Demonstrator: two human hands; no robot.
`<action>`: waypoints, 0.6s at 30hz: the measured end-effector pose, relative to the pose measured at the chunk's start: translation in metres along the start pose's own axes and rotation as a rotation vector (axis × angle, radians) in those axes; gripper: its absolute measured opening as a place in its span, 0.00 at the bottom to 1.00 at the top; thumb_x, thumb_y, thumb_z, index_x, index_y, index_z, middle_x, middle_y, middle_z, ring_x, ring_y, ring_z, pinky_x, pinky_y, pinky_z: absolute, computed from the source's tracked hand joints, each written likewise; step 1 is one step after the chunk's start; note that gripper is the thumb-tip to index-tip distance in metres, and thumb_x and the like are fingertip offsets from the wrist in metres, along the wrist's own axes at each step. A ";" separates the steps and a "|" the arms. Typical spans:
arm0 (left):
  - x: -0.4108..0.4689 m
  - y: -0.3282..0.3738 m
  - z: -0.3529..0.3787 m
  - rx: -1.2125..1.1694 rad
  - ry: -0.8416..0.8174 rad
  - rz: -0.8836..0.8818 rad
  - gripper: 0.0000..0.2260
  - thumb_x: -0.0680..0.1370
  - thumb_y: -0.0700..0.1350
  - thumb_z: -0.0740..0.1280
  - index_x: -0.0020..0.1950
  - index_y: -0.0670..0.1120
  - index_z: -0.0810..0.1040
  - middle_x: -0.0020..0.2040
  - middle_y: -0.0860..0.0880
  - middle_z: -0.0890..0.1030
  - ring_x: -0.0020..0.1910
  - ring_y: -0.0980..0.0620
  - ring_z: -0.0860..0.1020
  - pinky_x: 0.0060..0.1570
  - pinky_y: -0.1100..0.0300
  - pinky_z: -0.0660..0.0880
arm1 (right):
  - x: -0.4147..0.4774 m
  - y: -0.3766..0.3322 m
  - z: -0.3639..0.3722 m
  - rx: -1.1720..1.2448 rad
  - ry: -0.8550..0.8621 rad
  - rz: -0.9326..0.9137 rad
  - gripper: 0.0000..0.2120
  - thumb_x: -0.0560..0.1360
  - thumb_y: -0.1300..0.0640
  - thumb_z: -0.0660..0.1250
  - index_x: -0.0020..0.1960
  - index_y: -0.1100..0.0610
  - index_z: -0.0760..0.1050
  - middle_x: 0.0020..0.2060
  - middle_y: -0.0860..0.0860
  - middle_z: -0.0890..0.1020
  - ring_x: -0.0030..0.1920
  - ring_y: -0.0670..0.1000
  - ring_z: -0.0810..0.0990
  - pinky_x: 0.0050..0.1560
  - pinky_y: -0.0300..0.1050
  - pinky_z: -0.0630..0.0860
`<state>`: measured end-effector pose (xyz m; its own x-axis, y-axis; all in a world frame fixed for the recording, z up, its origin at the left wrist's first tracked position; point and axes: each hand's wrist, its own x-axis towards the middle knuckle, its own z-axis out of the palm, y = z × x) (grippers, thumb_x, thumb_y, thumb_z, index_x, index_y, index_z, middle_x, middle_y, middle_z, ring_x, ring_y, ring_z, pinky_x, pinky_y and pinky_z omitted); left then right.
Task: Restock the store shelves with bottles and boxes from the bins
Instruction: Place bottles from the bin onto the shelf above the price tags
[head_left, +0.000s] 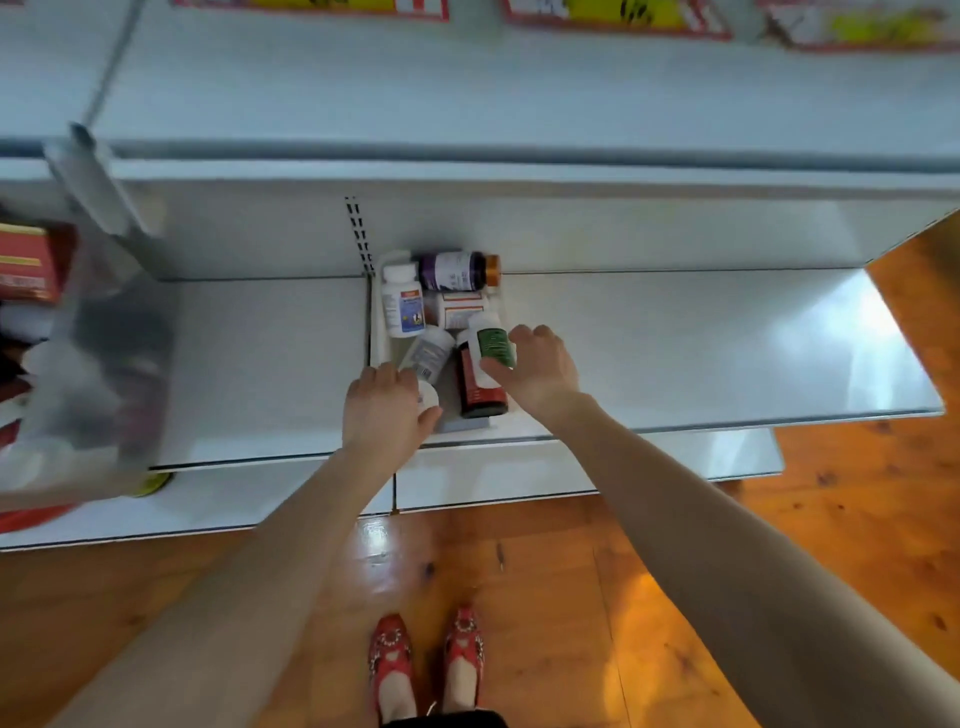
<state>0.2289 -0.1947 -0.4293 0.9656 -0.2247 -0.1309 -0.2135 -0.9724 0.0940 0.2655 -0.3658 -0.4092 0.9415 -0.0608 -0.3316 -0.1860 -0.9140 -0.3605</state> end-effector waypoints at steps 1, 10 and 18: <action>0.006 0.000 0.004 0.036 -0.016 -0.018 0.22 0.55 0.52 0.80 0.34 0.37 0.77 0.30 0.40 0.76 0.29 0.42 0.76 0.29 0.57 0.72 | 0.007 -0.001 0.005 -0.031 0.015 0.001 0.25 0.74 0.42 0.62 0.63 0.59 0.68 0.57 0.56 0.72 0.59 0.57 0.71 0.52 0.49 0.72; 0.034 0.005 0.010 0.144 -0.218 -0.160 0.26 0.73 0.65 0.60 0.58 0.45 0.75 0.56 0.45 0.74 0.57 0.46 0.69 0.55 0.54 0.64 | 0.030 -0.014 0.023 -0.172 0.013 0.058 0.32 0.72 0.39 0.65 0.64 0.62 0.66 0.59 0.57 0.71 0.59 0.56 0.70 0.53 0.47 0.70; -0.002 -0.001 -0.019 -0.302 0.078 -0.293 0.26 0.68 0.61 0.65 0.49 0.38 0.78 0.46 0.40 0.75 0.44 0.41 0.75 0.39 0.59 0.66 | 0.009 -0.012 -0.001 0.153 -0.062 0.130 0.27 0.69 0.47 0.70 0.61 0.60 0.68 0.57 0.56 0.72 0.57 0.56 0.72 0.51 0.46 0.70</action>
<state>0.2295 -0.1923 -0.4101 0.9898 0.0749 -0.1211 0.1132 -0.9299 0.3500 0.2769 -0.3561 -0.4071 0.8884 -0.1454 -0.4354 -0.3502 -0.8281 -0.4378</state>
